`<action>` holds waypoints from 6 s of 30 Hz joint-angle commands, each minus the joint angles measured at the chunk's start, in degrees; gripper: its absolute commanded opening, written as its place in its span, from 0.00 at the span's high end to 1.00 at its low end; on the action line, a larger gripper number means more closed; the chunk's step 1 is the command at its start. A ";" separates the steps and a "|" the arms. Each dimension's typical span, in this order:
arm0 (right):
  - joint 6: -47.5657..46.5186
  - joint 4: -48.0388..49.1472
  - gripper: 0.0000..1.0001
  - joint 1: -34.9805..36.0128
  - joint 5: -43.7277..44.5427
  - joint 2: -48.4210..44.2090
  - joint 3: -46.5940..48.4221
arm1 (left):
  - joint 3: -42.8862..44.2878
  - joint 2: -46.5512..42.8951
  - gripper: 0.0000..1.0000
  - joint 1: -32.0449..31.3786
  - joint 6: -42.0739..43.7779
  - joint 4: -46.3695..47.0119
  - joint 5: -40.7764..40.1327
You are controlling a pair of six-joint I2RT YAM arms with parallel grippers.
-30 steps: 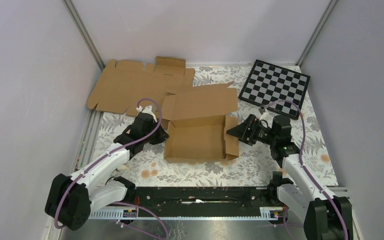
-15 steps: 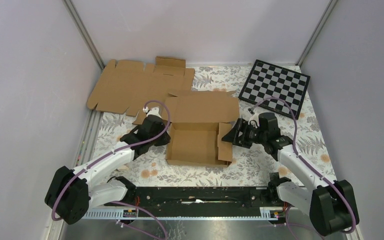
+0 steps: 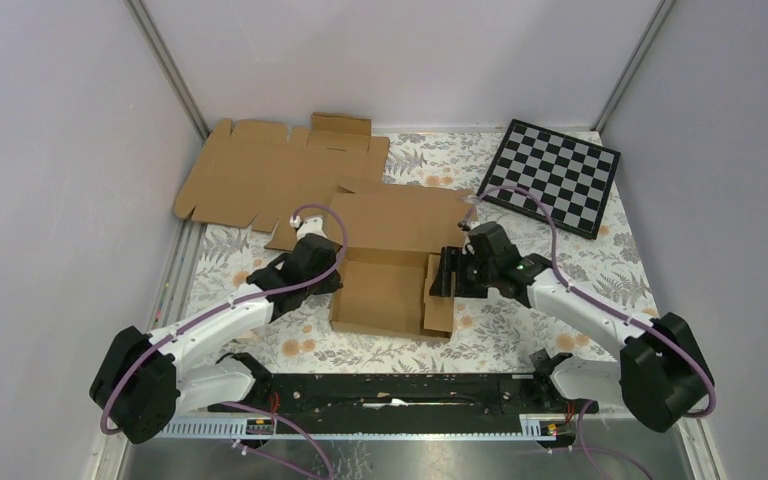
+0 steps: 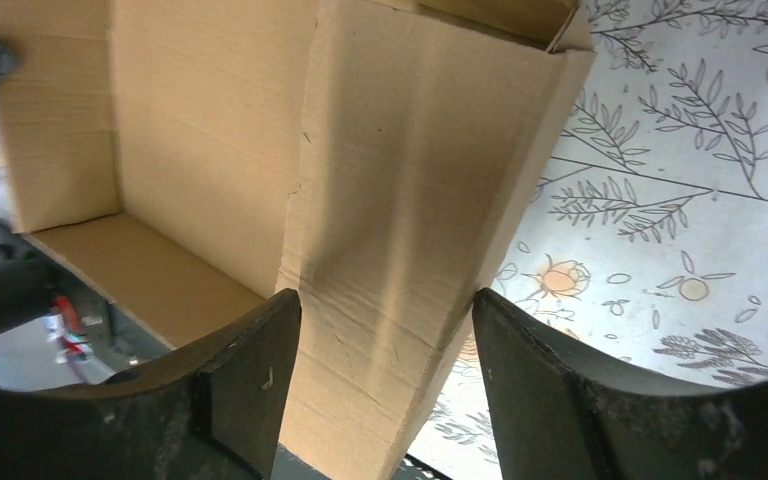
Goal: Fold the paper box
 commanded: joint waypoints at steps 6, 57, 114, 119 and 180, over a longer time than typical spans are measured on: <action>-2.10 -10.13 0.34 7.83 19.41 8.20 8.01 | 2.00 -1.22 1.00 -3.90 -4.71 4.14 -6.36; -8.42 -13.14 0.44 3.66 33.85 24.46 19.80 | 9.13 -1.28 0.36 3.74 -0.99 -4.01 2.85; -4.55 6.31 0.17 -31.69 -18.76 39.27 40.96 | 17.34 32.74 0.14 31.98 -3.93 29.92 37.83; -3.34 8.82 0.20 -31.44 -21.83 40.70 39.89 | 18.69 32.96 0.18 31.90 -3.98 30.37 38.75; -15.62 31.37 0.63 -10.89 20.40 4.76 10.97 | 1.88 23.42 1.00 -5.37 37.22 90.16 3.40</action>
